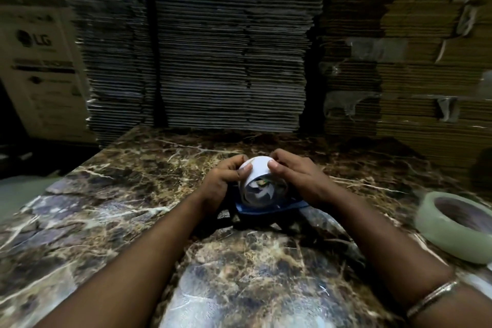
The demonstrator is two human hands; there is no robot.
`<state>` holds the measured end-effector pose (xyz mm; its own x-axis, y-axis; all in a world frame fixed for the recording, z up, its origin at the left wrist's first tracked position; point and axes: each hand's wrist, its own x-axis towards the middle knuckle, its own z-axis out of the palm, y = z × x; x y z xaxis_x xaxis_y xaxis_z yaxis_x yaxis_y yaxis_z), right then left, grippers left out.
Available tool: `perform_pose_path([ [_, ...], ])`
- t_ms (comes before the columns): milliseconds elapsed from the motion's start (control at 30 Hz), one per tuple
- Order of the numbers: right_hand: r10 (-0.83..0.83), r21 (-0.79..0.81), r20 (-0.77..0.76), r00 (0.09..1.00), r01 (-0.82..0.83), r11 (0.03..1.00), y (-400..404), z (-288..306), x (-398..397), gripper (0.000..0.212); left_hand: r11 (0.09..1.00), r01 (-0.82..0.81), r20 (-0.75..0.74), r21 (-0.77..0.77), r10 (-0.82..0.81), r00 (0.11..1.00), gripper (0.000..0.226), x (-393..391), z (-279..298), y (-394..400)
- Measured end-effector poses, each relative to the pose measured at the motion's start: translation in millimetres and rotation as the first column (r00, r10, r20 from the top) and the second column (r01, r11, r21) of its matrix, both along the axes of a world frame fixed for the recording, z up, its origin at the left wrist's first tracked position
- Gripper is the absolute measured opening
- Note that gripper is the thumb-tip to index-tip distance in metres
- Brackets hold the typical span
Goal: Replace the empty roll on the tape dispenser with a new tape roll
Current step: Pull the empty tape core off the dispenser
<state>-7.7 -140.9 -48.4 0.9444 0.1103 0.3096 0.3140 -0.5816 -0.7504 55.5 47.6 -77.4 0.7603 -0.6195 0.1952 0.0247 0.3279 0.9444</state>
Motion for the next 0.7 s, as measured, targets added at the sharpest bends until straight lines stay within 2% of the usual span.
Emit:
perform_pose_path([
  [67,-0.024,-0.02,0.015,1.0,0.024,1.0,-1.8,-3.1,-1.5,0.038,0.998,-0.046,0.027,0.04,0.045,0.999,0.01,1.3,0.3,0.3],
  [200,-0.01,0.104,-0.043,0.999,0.014,0.994,-3.0,-6.7,-3.9,0.025,0.995,-0.087,0.031,0.052,0.086,0.996,0.013,3.6,-0.4,-0.7],
  [333,0.008,0.15,-0.062,0.998,0.001,0.989,-4.6,-8.6,-3.9,0.041,0.987,-0.129,0.092,0.099,0.12,0.988,0.015,2.9,3.8,0.7],
  [467,0.026,0.146,-0.073,0.997,-0.015,0.989,-6.1,-8.7,-5.0,0.038,0.983,-0.113,0.195,0.145,0.083,0.977,0.014,5.7,8.2,10.6],
  [600,0.035,0.164,-0.089,0.995,-0.02,0.986,-7.8,-10.0,-4.2,0.034,0.974,-0.056,0.281,0.218,-0.008,0.96,0.049,11.1,5.9,22.2],
  [700,0.004,0.123,-0.043,0.999,0.001,0.992,-10.5,-11.6,-3.7,0.04,0.973,-0.058,0.299,0.222,-0.012,0.954,0.055,11.3,7.2,24.2],
])
